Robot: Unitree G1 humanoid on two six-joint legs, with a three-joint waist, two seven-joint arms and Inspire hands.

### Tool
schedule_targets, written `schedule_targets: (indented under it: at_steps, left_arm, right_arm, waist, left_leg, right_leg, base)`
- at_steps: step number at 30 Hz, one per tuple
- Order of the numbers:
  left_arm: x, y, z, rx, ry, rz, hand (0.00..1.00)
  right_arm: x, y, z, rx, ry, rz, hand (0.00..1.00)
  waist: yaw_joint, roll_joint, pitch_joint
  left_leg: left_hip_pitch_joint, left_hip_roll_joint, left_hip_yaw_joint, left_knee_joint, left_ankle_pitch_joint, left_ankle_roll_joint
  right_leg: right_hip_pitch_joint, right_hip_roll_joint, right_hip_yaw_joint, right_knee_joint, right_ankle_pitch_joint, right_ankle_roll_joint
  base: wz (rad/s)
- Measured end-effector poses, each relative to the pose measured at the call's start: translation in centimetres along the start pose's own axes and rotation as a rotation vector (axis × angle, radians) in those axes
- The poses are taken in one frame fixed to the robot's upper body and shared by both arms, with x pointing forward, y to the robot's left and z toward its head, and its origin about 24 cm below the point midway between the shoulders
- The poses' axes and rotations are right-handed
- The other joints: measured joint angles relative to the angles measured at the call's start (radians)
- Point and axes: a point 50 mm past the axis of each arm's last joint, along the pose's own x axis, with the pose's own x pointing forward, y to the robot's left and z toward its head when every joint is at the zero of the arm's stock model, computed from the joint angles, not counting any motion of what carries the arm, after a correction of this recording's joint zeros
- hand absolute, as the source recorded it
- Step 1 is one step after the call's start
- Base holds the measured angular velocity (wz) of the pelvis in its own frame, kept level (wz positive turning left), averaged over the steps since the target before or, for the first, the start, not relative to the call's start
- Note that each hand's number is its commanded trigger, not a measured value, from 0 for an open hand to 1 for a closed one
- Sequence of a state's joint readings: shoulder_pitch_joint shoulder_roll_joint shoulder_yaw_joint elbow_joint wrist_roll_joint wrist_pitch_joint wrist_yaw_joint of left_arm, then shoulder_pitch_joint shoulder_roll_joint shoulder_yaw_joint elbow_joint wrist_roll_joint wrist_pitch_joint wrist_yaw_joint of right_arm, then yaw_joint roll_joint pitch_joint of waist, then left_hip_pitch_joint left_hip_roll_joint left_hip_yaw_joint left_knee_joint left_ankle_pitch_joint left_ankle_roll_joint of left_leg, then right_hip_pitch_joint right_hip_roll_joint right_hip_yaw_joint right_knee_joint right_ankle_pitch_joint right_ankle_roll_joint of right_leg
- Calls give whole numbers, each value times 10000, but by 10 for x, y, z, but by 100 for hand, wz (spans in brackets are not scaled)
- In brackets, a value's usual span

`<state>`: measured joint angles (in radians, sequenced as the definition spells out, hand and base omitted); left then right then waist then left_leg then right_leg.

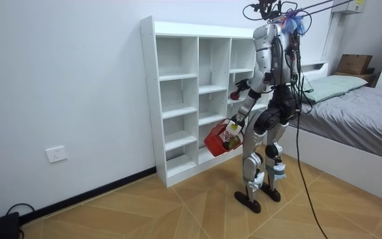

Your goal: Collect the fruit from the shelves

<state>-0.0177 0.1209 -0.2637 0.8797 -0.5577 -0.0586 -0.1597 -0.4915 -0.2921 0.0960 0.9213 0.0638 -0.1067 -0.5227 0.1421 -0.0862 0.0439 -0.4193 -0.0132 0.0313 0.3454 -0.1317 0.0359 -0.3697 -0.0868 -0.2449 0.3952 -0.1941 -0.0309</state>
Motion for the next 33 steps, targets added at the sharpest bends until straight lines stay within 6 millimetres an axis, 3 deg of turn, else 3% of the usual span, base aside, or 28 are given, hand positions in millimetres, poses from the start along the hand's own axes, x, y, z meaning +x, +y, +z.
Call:
schedule_targets:
  at_steps: [33]
  left_arm:
    - [5, -5, 3, 309, 141, -179, 100]
  right_arm:
    - [-3, 8, -6, -445, 197, 873, 0]
  waist:
    - [26, 77, 6]
  left_leg:
    - [1, -6, -2, -231, 9, -9]
  right_leg:
    - [-10, 16, -37, -187, -2, -1]
  base:
    - [0]
